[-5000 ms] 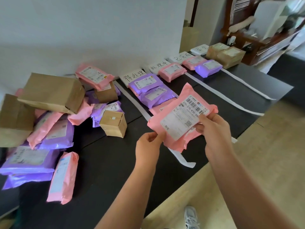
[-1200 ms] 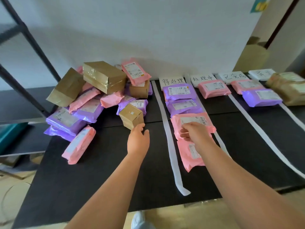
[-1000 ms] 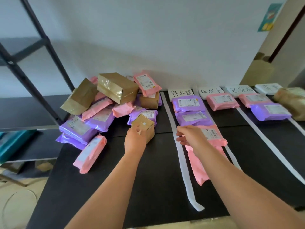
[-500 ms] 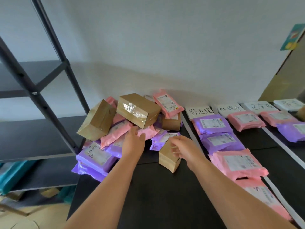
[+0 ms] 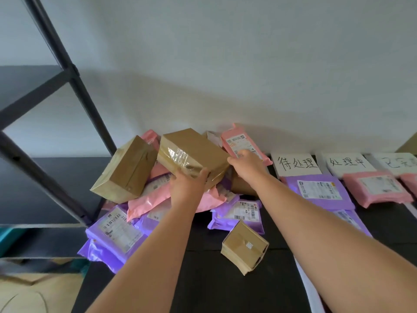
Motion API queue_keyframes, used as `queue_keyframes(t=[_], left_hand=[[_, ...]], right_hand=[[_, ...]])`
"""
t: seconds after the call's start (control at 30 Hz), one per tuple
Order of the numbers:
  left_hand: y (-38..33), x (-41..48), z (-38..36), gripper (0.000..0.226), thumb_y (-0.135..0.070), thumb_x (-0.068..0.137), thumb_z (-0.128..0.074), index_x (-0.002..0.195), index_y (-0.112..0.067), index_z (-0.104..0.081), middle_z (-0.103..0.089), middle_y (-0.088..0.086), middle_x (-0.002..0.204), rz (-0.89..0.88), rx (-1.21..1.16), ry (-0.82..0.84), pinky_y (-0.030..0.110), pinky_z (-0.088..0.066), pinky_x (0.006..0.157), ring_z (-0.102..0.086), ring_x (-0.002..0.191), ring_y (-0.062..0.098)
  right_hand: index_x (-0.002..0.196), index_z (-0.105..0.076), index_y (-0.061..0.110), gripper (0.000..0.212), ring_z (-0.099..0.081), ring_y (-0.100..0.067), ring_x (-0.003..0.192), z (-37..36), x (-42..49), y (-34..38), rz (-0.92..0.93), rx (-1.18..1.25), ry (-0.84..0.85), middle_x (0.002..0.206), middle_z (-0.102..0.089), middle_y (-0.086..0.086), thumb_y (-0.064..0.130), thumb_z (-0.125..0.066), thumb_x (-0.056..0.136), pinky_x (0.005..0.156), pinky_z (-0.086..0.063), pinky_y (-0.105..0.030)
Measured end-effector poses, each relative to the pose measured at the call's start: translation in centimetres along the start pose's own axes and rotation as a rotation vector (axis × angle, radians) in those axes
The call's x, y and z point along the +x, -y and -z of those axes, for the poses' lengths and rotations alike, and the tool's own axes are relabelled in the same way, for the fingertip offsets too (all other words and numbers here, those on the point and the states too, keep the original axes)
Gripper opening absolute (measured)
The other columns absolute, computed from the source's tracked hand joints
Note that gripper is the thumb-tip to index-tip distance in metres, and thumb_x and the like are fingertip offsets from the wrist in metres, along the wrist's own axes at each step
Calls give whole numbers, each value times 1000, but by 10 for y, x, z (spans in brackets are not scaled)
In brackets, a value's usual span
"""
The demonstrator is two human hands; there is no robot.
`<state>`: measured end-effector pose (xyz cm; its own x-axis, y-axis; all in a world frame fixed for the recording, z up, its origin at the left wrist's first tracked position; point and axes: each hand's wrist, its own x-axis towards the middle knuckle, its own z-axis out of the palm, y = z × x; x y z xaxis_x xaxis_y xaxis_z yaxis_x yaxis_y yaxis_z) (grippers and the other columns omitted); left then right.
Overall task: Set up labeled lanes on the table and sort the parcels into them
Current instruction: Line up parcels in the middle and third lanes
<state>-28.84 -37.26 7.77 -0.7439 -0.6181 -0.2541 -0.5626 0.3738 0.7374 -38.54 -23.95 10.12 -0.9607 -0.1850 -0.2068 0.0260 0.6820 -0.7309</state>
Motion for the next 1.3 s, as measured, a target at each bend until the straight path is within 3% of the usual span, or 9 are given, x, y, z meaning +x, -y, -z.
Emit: queue_keyframes(t=[0.1, 0.2, 0.33, 0.6, 0.7, 0.8, 0.97, 1.2, 1.3], left_hand=[[-2, 11, -4, 76, -52, 87, -66, 142, -11, -34, -48, 14, 133, 128, -151, -4, 36, -40, 91, -50, 120, 34], [-3, 17, -7, 75, -58, 84, -68, 133, -9, -38, -53, 1, 113, 211, -307, 22, 33, -39, 86, -53, 100, 22], [0, 22, -11, 87, -57, 77, -75, 141, -10, -37, -56, 6, 132, 242, -463, 18, 34, -39, 98, -55, 121, 27], [0, 8, 6, 92, -60, 44, -75, 120, -10, -57, -71, 4, 102, 245, -620, 33, 38, -55, 84, -68, 90, 21], [-4, -9, 21, 82, -47, 57, -81, 126, -12, -54, -71, 5, 105, 176, -670, 41, 32, -54, 78, -70, 86, 17], [-3, -27, 38, 93, -44, 59, -83, 138, -17, -44, -67, 4, 118, 122, -710, 65, 34, -56, 88, -70, 96, 16], [3, -78, 66, 85, -41, 63, -84, 138, -27, -46, -64, -1, 122, -31, -696, 123, 35, -54, 94, -67, 104, 16], [19, -139, 97, 63, -26, 80, -77, 138, -26, -54, -65, -3, 117, -153, -576, 96, 15, -44, 68, -63, 92, 3], [28, -154, 104, 57, -39, 74, -77, 128, -26, -64, -68, -6, 110, -213, -526, 98, 20, -50, 74, -66, 96, 7]], right_hand=[[125, -56, 14, 39, -62, -27, 94, -9, 25, -2, -20, -133, 23, 103, -60, -3, 38, -54, 94, 86, -55, -44], [102, -61, 16, 33, -62, -28, 90, -18, 38, -4, -26, -257, 51, 89, -63, -2, 46, -51, 93, 93, -50, -49], [81, -55, 26, 27, -61, -25, 84, -29, 48, -11, -35, -306, 24, 79, -62, 5, 53, -51, 84, 103, -38, -61], [112, -58, 21, 48, -61, -22, 93, -18, 20, 6, 13, -121, 26, 104, -62, 1, 50, -64, 74, 86, -52, -43], [103, -63, 18, 35, -65, -21, 90, -11, 2, 8, 23, 8, 1, 96, -66, 2, 44, -65, 80, 79, -53, -37], [94, -59, 24, 18, -66, -22, 93, -2, -22, 9, 37, 134, -32, 89, -62, 8, 40, -64, 87, 88, -53, -42], [126, -62, 20, 37, -62, -13, 103, 17, -80, 15, 60, 412, 57, 114, -66, 7, 38, -62, 94, 78, -46, -26], [123, -59, 27, 29, -59, -4, 105, 17, -176, 2, 117, 643, -25, 116, -63, 9, 22, -64, 94, 80, -44, -20], [114, -60, 33, 24, -62, -2, 101, 11, -212, -4, 112, 685, -80, 112, -66, 11, 22, -66, 93, 83, -46, -23]])
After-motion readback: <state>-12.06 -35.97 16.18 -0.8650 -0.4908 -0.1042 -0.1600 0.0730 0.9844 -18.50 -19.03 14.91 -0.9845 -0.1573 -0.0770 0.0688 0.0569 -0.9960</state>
